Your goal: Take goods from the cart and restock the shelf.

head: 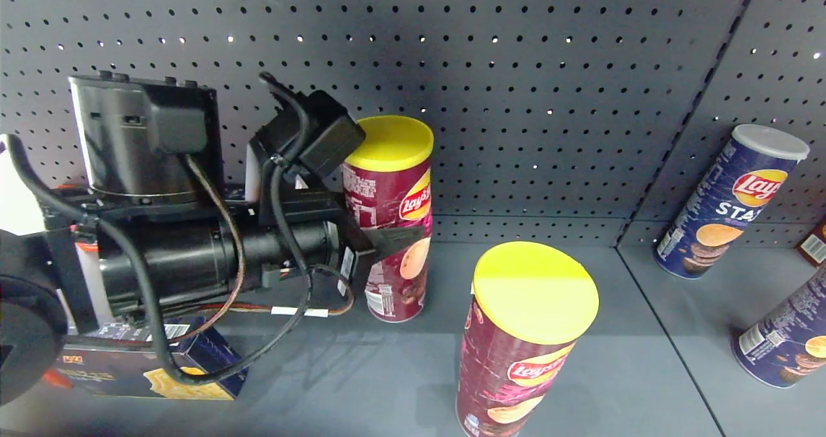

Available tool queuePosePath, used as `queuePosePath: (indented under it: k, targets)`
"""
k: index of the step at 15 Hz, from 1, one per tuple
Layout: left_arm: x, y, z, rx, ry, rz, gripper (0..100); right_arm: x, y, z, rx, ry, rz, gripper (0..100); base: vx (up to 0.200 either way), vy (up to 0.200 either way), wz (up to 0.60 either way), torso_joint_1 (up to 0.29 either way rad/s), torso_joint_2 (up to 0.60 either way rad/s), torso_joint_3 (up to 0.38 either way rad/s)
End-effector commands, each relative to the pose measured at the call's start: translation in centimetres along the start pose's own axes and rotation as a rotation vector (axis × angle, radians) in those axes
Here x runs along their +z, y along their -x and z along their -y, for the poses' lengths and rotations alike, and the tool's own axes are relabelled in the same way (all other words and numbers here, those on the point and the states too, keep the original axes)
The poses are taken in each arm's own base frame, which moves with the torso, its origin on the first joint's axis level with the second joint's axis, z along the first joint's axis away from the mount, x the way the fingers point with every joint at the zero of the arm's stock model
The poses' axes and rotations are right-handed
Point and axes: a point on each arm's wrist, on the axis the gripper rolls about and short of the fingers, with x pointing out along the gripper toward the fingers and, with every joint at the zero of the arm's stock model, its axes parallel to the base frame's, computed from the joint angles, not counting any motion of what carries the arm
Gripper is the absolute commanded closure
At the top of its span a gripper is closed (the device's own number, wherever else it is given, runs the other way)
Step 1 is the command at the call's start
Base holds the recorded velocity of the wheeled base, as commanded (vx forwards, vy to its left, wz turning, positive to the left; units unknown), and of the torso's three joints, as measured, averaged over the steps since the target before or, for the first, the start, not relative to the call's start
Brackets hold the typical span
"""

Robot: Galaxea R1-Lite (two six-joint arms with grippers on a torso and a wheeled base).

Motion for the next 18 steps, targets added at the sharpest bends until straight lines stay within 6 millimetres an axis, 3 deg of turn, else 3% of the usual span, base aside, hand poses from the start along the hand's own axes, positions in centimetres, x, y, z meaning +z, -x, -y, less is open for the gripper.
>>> queuePosePath:
  k: [1,8,12,18]
  targets:
    - [-0.6,-2.6,-0.9,0.012,0.009,-0.024,100,0.0,0.0,0.0,0.000,0.001,-0.002,0,0.000,0.000,0.00,0.000,0.00,0.000]
    - [-1.6,-7.1,-1.5,-0.002,0.008,-0.018,100,0.0,0.0,0.0,0.000,0.000,-0.003,0,0.000,0.000,0.00,0.000,0.00,0.000]
    - [-1.1,-7.0,-1.8,-0.081,0.002,0.020,100,0.0,0.0,0.0,0.000,0.000,-0.002,0,0.000,0.000,0.00,0.000,0.00,0.000]
    - [-1.5,-7.2,-4.0,-0.165,-0.005,0.051,100,0.0,0.0,0.0,0.000,0.000,-0.002,0,0.000,0.000,0.00,0.000,0.00,0.000]
